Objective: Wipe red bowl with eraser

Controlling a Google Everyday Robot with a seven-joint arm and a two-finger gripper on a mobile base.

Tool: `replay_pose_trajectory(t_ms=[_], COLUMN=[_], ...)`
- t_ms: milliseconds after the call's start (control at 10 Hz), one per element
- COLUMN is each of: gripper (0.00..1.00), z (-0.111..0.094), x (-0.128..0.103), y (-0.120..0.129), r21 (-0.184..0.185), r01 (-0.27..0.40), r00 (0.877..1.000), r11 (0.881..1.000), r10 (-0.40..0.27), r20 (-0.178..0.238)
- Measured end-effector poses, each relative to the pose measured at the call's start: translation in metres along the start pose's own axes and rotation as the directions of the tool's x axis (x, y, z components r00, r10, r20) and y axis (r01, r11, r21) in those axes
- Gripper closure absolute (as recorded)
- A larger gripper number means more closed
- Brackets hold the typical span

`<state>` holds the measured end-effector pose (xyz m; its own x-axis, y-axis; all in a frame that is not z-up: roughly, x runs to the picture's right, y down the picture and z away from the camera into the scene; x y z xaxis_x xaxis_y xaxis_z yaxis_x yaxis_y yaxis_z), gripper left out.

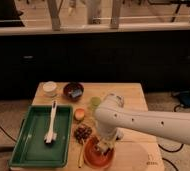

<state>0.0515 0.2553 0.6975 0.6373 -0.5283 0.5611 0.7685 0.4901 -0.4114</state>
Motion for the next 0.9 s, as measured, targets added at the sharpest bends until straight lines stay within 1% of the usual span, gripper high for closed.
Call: replay_pose_trajectory(t_ms=[500, 700, 900], gripper=[0.97, 0.97, 0.97], z=[0.004, 0.004, 0.005], x=[-0.005, -0.006, -0.014], y=[-0.004, -0.006, -0.016], r21=[-0.007, -0.005, 0.001], r01=[0.036, 0.048, 0.082], r00=[0.999, 0.999, 0.997], r11=[0.999, 0.999, 0.997], r10=[-0.036, -0.048, -0.082], r20=[0.015, 0.013, 0.006])
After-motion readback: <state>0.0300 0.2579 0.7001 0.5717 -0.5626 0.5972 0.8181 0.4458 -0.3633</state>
